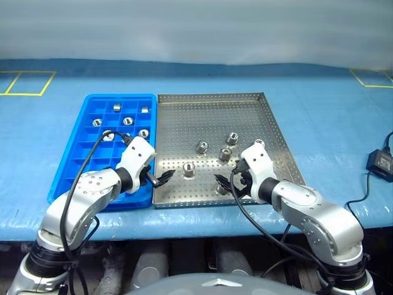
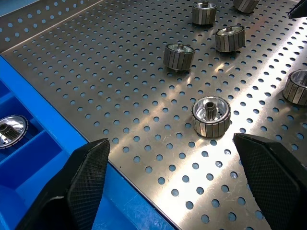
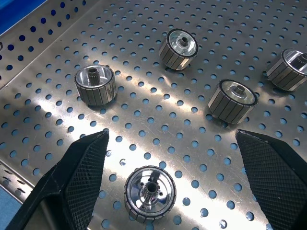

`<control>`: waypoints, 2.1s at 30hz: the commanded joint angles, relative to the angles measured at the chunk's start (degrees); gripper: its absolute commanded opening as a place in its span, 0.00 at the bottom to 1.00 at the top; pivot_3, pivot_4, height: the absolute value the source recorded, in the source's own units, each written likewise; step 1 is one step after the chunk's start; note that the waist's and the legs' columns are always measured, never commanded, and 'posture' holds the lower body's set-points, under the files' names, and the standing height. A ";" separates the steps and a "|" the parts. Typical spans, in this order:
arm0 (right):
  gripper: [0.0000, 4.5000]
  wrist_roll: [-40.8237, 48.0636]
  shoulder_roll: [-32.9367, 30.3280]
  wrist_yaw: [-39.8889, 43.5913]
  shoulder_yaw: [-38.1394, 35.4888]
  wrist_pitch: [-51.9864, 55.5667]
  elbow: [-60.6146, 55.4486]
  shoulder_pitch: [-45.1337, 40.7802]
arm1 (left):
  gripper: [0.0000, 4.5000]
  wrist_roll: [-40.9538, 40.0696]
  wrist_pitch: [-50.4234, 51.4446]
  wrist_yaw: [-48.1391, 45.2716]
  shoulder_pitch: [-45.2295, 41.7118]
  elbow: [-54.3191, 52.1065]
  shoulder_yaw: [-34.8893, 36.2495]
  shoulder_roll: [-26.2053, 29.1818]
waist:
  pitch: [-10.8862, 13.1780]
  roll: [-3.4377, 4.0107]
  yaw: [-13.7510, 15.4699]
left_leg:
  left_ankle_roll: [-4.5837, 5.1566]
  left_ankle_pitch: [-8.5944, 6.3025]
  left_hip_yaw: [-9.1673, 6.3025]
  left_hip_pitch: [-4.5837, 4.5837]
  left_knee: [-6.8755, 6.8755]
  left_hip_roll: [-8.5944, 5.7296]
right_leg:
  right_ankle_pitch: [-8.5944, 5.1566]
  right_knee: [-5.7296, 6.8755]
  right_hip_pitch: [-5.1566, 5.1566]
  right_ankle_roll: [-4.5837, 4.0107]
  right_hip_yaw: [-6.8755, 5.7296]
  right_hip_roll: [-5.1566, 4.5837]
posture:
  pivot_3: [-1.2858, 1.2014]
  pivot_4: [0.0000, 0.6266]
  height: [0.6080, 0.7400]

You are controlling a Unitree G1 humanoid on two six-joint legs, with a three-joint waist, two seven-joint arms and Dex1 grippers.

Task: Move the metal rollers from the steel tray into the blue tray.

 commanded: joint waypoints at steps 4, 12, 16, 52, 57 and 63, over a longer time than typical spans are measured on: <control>0.99 0.18 0.07 -0.69 -0.03 -0.18 -1.91 -0.16 | 0.99 0.35 -1.97 -1.28 -3.18 0.11 -0.36 0.26 | 0.00 0.00 0.00 | 0.00 0.00 0.00 0.00 0.01 0.00 | 0.00 0.01 0.00 0.00 0.00 0.00 | 0.53 0.24 1.00; 0.99 -0.06 0.66 -1.52 0.10 -0.69 -1.81 0.12 | 0.99 1.55 -3.71 -8.61 -15.72 11.07 -8.64 -0.07 | 0.00 -0.01 -0.02 | 0.02 0.00 0.00 0.00 0.07 -0.06 | 0.02 0.01 0.03 0.02 0.00 0.01 | 0.53 0.24 1.00; 0.99 -0.19 1.17 -2.22 0.02 -0.95 -2.15 0.58 | 0.99 4.54 -5.39 -10.80 -20.33 18.98 -13.89 -1.77 | 0.00 0.00 -0.19 | 0.04 -0.01 0.01 -0.01 0.06 -0.07 | 0.03 0.00 0.02 0.05 0.02 0.02 | 0.52 0.24 1.00; 1.00 -2.30 6.51 -2.06 9.95 -10.12 2.68 -5.57 | 0.38 18.26 -7.60 13.62 -11.89 12.95 11.72 -18.22 | -0.01 -0.02 -1.48 | 0.16 -0.07 0.23 0.00 0.17 -0.03 | 0.33 0.04 -0.04 0.53 0.34 0.02 | 0.54 0.24 1.00; 1.00 -3.22 7.63 1.01 14.74 -14.84 6.52 -8.30 | 0.38 21.03 -9.04 21.49 -6.26 8.17 17.80 -20.28 | -0.02 -0.05 -0.35 | 0.15 -0.07 0.22 0.02 0.19 -0.05 | 0.40 0.06 -0.01 0.45 0.31 0.01 | 0.57 0.24 1.00; 1.00 -3.66 8.69 3.07 17.04 -16.57 9.09 -10.42 | 0.38 27.51 -11.29 27.12 -1.98 11.86 18.36 -17.52 | -0.05 -0.11 1.66 | 0.17 -0.06 0.21 0.03 0.21 -0.07 | 0.48 0.05 0.02 0.36 0.26 -0.02 | 0.58 0.24 1.00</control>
